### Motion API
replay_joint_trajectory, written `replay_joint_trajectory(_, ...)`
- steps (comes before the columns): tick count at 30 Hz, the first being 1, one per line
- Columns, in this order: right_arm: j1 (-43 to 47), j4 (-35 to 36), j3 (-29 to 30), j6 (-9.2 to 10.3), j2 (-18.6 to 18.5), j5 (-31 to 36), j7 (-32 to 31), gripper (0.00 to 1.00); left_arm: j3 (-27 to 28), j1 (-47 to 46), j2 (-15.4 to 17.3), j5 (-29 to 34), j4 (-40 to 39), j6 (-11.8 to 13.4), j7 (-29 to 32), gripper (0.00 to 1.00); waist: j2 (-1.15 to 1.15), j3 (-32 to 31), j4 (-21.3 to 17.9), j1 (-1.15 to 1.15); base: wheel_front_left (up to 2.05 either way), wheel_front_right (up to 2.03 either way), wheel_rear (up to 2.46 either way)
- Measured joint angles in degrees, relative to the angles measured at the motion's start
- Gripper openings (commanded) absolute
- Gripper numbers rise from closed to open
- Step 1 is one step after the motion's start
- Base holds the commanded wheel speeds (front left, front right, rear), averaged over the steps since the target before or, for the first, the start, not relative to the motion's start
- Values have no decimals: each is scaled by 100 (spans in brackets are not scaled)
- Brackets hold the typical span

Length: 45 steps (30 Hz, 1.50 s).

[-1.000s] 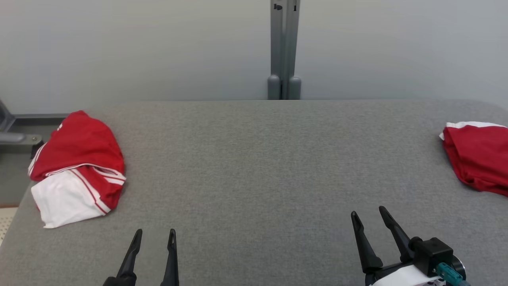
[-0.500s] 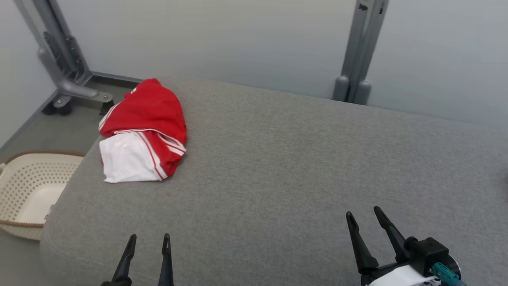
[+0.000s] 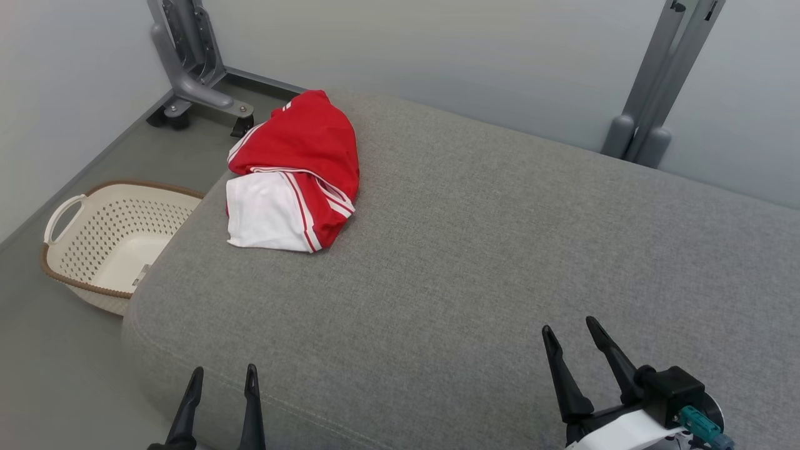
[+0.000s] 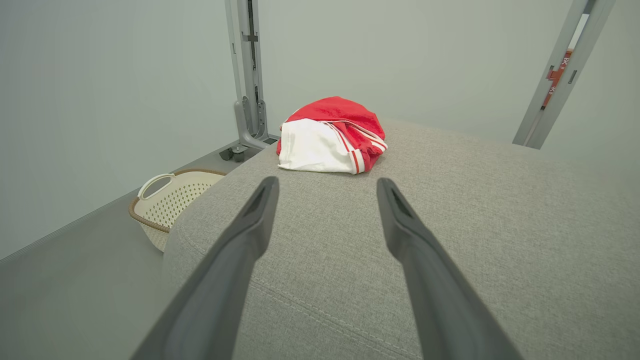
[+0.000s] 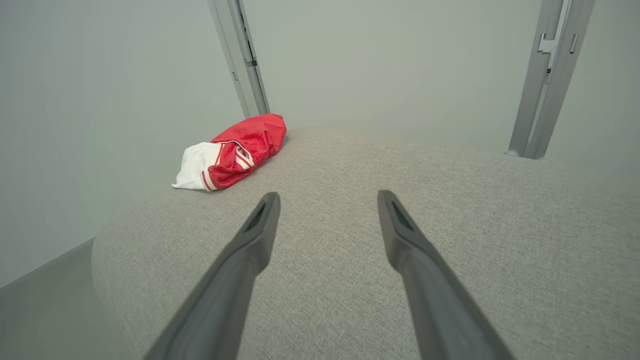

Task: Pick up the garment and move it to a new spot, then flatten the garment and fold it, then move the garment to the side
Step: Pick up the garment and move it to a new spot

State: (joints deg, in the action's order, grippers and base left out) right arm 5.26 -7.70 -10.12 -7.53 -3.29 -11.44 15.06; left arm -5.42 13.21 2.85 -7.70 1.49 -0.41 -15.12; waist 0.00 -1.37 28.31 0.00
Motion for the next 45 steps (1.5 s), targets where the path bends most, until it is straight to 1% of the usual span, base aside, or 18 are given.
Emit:
replay_joint_trajectory(5,-201,75,11,0,-221,59,0,100,-137,-153,2,-263,-115,175,0,100,0,287,27,0,0,0,0)
replay_joint_trajectory(7,-298,102,33,0,-342,100,0,100,-224,-343,3,-350,-153,257,0,100,0,462,13,0,0,0,0)
replay_joint_trajectory(11,-462,162,129,0,-525,116,0,100,-365,-810,2,-501,-148,322,0,100,0,846,-61,0,0,0,0)
replay_joint_trajectory(13,-504,183,136,0,-604,131,0,100,-403,-1095,2,-423,-115,354,0,100,0,1018,-100,0,0,0,0)
replay_joint_trajectory(14,-544,192,134,0,-648,142,0,100,-425,-1277,4,-221,-75,378,0,100,0,1113,-123,0,0,0,0)
replay_joint_trajectory(15,-580,202,134,0,-679,151,0,100,-454,-1432,3,-146,-32,393,-1,100,0,1186,-141,0,0,0,0)
replay_joint_trajectory(19,-742,276,164,0,-826,168,0,100,-355,-2300,1,-134,263,520,-1,100,0,1516,-234,0,0,0,0)
replay_joint_trajectory(21,-831,297,165,0,-892,193,0,100,-264,-2731,0,-133,633,519,-2,100,0,1664,-282,0,0,0,0)
replay_joint_trajectory(22,-884,309,157,0,-928,199,0,100,-208,-2968,2,-133,933,453,0,100,0,1745,-312,0,0,0,0)
replay_joint_trajectory(23,-931,319,164,0,-964,203,0,100,-146,-3210,3,-137,1241,427,0,100,0,1821,-344,0,0,0,0)
replay_joint_trajectory(25,-1004,343,212,0,-994,210,0,100,-45,-3746,70,-204,2097,352,36,100,0,1961,-419,0,0,0,0)
replay_joint_trajectory(28,-1043,370,265,0,-1028,222,0,100,116,-4418,115,-397,3172,319,380,100,0,2113,-547,0,0,0,0)
replay_joint_trajectory(32,-1056,432,331,0,-1060,256,0,100,289,-5119,155,-657,4277,234,601,100,0,2276,-734,1,0,0,0)
replay_joint_trajectory(35,-1056,467,342,0,-1067,268,0,100,382,-5397,170,-850,4972,114,737,100,0,2371,-869,0,0,0,0)
replay_joint_trajectory(38,-1056,515,368,0,-1077,269,0,100,431,-5626,227,-949,5516,-8,737,100,0,2467,-975,0,0,0,0)
replay_joint_trajectory(45,-1058,546,393,0,-1104,281,0,100,459,-5967,240,-1081,6373,-169,592,100,0,2623,-1085,1,0,0,0)
